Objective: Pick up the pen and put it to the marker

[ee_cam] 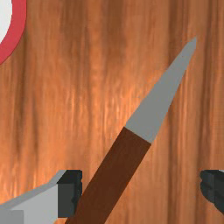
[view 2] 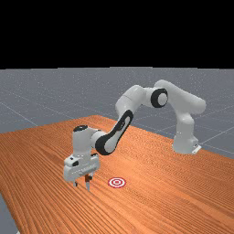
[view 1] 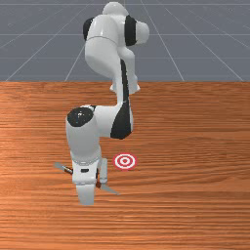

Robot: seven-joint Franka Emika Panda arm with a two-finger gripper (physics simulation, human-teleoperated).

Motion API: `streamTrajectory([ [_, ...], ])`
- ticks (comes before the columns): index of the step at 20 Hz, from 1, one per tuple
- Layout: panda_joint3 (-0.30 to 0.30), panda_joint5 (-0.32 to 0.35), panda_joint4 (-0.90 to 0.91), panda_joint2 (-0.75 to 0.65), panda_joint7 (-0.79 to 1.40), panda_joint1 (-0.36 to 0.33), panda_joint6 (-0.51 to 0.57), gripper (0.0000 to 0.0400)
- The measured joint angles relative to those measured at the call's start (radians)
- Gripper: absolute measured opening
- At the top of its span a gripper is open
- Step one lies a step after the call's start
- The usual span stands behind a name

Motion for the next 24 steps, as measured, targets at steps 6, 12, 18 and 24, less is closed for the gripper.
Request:
streamTrajectory([
  [6, 0.005, 0.003, -0.063, -0.03, 0.008, 0.002, 0.096, 0.0108],
  [12, -0.058, 0.025, -0.122, -0.071, 0.312, 0.119, 0.105, 0.0089],
  [18, -0.015, -0.008, -0.293, -0.165, 0.397, 0.301, 0.142, 0.0089],
  [24, -0.105, -0.082, -0.598, -0.299, 0.501, 0.393, 0.345, 0.012],
])
